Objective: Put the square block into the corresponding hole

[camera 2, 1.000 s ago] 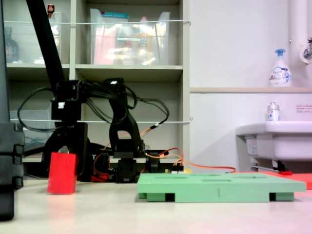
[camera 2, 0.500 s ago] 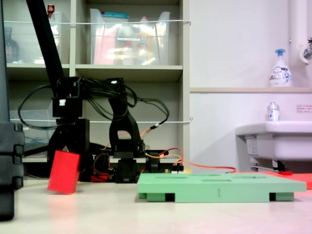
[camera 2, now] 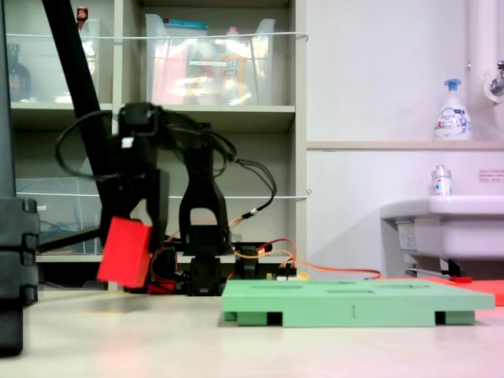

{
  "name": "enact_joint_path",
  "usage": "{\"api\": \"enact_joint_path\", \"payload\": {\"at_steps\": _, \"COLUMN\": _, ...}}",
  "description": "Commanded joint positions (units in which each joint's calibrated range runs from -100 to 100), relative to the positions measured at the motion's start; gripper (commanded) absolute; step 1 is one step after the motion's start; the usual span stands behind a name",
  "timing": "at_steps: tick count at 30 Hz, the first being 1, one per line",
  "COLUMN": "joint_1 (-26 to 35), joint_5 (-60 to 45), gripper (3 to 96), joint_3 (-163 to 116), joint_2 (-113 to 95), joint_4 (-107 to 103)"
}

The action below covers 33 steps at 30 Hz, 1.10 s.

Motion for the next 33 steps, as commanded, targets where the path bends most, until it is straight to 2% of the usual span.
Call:
{"api": "enact_joint_path", "payload": {"at_steps": 1, "joint_1": 5.7, "joint_5": 6.2, "gripper": 15.9, "joint_3": 10.9, "joint_2": -5.6, "joint_4": -3.5}}
{"api": "enact_joint_path", "payload": {"at_steps": 5, "joint_1": 13.6, "joint_5": 14.7, "gripper": 15.9, "joint_3": 24.2, "joint_2": 2.0, "joint_4": -3.5}}
{"api": "enact_joint_path", "payload": {"at_steps": 12, "joint_1": 19.0, "joint_5": 18.0, "gripper": 15.9, "joint_3": 41.6, "joint_2": 17.0, "joint_4": -3.5}}
{"api": "enact_joint_path", "payload": {"at_steps": 21, "joint_1": 23.4, "joint_5": 20.5, "gripper": 15.9, "joint_3": 45.1, "joint_2": 27.9, "joint_4": -3.5}}
{"api": "enact_joint_path", "payload": {"at_steps": 33, "joint_1": 24.8, "joint_5": 21.6, "gripper": 15.9, "joint_3": 45.2, "joint_2": 37.2, "joint_4": 1.4}}
